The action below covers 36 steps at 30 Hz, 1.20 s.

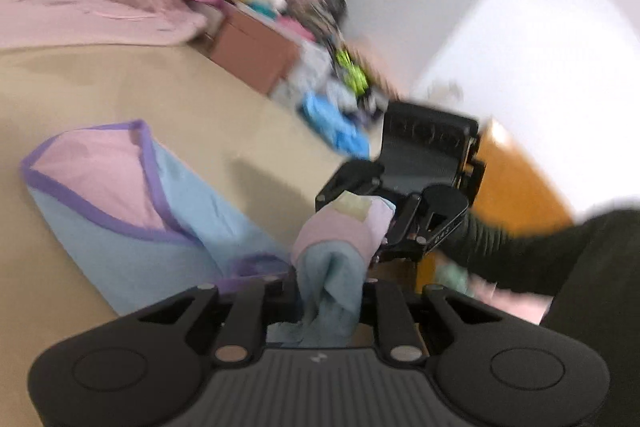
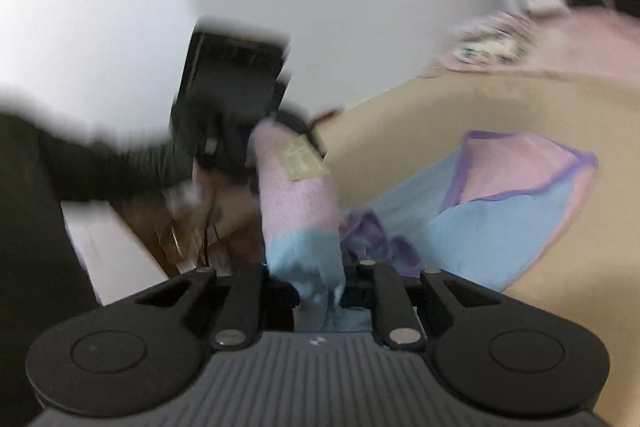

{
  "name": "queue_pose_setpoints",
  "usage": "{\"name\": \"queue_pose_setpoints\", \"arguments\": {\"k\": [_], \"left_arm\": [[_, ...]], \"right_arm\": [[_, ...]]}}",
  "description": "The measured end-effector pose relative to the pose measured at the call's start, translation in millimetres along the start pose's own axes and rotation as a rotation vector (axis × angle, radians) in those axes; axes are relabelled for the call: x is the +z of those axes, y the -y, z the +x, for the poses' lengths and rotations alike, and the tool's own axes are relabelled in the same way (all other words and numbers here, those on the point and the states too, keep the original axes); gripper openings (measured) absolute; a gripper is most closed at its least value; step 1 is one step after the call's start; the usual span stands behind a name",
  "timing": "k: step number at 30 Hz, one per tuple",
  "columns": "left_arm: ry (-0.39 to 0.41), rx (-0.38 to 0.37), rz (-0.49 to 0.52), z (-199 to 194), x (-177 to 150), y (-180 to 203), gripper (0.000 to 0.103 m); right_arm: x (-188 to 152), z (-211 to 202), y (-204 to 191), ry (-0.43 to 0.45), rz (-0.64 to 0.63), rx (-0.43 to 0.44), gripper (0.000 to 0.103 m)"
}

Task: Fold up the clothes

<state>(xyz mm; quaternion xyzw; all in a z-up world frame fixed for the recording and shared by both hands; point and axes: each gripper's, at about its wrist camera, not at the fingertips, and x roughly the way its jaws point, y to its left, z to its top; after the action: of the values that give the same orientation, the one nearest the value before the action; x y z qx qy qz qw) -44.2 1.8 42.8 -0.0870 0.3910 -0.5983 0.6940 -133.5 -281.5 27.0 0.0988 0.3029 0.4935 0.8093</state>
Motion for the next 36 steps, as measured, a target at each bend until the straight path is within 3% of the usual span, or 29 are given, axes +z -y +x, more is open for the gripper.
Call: {"name": "queue_pose_setpoints", "arguments": {"k": [4,8,12,14,15,16,19,23,27,30,32,35,36], "left_arm": [[0.118,0.120,-0.180,3,-3,-32,0.027],[0.191,0.211,-0.359,5,-7,-57,0.027],[0.250,0.237,-0.383,-1,-8,-51,0.027],[0.265,0.280,-0.426,-1,-13,-47,0.021],[0.276,0.294,-0.444,-1,-17,-46,0.018],[0.285,0.312,-0.448,-1,-21,-43,0.018],[0.322,0.355,-0.462,-1,-29,-36,0.019],[0.342,0.409,-0.441,4,-33,-33,0.031],[0.420,0.445,-0.425,-15,-37,-23,0.046],[0.421,0.520,-0.411,-16,-38,-18,0.044],[0.390,0.567,-0.393,-10,-38,-15,0.028],[0.424,0.661,-0.346,-13,-41,0,0.028],[0.454,0.703,-0.331,-17,-40,7,0.028]], "right_arm": [[17,3,33,0.019,0.183,-0.058,0.015],[12,9,54,0.027,0.269,-0.131,0.017],[4,6,57,0.065,0.332,-0.181,0.019],[3,3,58,0.107,0.384,-0.207,0.036],[2,1,60,0.132,0.411,-0.214,0.036],[1,0,61,0.156,0.438,-0.221,0.036],[1,2,60,0.209,0.456,-0.244,0.008],[1,9,54,0.188,0.439,-0.342,0.006],[1,12,45,0.193,0.410,-0.420,0.006],[3,7,35,0.235,0.389,-0.465,0.009],[5,9,28,0.222,0.341,-0.542,0.015],[6,7,13,0.233,0.282,-0.643,0.032],[6,3,5,0.247,0.247,-0.679,0.032]]}}
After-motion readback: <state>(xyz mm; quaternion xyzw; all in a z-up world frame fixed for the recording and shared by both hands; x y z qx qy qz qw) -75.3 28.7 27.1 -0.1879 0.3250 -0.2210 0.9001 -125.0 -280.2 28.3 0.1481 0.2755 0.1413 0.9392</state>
